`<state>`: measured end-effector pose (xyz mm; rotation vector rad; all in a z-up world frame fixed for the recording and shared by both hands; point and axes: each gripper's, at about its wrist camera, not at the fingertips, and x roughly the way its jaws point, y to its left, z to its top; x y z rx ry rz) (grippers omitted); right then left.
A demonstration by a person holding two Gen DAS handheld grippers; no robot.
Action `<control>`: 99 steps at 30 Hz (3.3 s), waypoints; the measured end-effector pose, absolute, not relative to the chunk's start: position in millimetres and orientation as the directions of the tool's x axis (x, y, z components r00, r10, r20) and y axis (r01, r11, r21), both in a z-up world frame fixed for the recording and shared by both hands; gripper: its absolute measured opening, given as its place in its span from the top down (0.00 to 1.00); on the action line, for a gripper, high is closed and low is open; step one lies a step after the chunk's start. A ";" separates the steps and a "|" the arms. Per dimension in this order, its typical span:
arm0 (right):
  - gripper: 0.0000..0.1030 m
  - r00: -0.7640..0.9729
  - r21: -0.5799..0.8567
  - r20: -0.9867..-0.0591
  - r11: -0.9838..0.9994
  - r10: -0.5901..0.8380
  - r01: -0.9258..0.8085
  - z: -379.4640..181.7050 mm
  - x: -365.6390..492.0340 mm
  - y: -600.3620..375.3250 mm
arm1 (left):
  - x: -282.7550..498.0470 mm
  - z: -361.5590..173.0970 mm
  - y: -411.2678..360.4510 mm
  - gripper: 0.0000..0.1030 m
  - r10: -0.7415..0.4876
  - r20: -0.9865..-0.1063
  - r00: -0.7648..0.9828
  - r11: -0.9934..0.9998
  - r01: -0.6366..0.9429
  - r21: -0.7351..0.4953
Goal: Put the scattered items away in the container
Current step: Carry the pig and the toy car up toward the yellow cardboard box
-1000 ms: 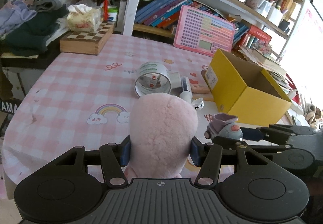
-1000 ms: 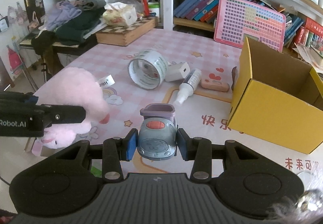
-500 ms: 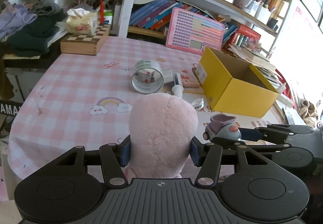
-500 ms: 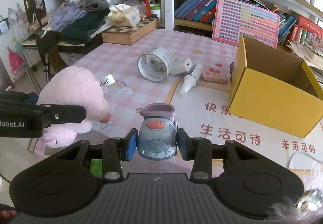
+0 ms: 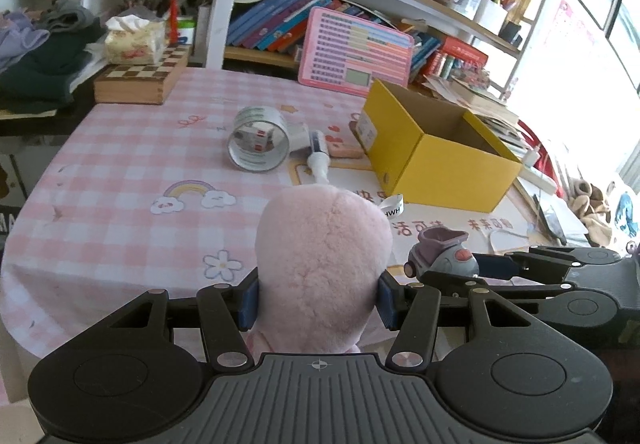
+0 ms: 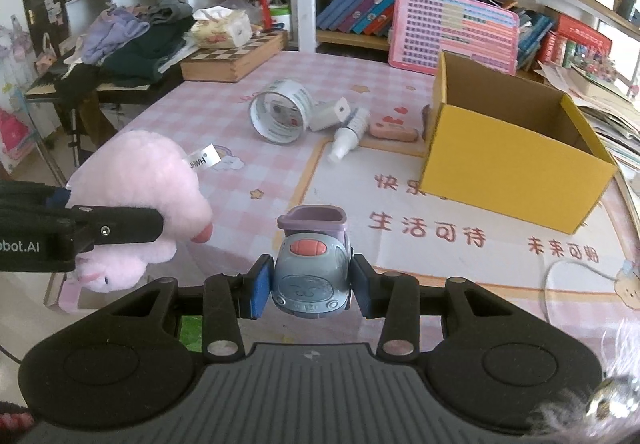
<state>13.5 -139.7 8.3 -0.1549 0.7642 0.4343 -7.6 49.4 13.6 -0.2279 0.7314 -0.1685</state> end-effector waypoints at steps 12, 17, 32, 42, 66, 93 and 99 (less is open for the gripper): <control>0.62 0.653 0.021 -0.718 0.945 0.241 -0.326 7.5 -2.2 -173.7 | -8.3 10.9 22.2 0.47 -0.293 -0.656 0.696 0.953 0.160 -0.256; 0.62 0.655 0.026 -0.725 0.959 0.212 -0.282 5.0 -6.9 -187.4 | -7.8 8.9 13.7 0.47 -0.310 -0.664 0.681 0.949 0.182 -0.257; 0.62 0.670 0.015 -0.728 0.981 0.143 -0.193 6.3 -17.1 -219.0 | -2.1 9.2 -24.2 0.47 -0.379 -0.676 0.632 0.923 0.309 -0.228; 0.62 0.671 0.010 -0.734 0.990 0.105 -0.144 5.0 -20.7 -234.1 | 4.9 9.0 -41.9 0.47 -0.422 -0.677 0.603 0.899 0.374 -0.228; 0.62 0.693 -0.004 -0.720 0.998 0.038 -0.059 16.5 -18.3 -251.9 | 17.9 18.6 -62.9 0.47 -0.485 -0.654 0.581 0.851 0.485 -0.201; 0.62 0.694 -0.017 -0.719 0.998 0.035 -0.068 15.8 5.6 -255.7 | 36.4 15.0 -72.3 0.47 -0.500 -0.649 0.574 0.839 0.506 -0.199; 0.62 0.696 -0.019 -0.717 0.997 0.041 -0.078 13.9 19.5 -257.9 | 49.0 15.2 -75.9 0.47 -0.502 -0.642 0.580 0.837 0.513 -0.191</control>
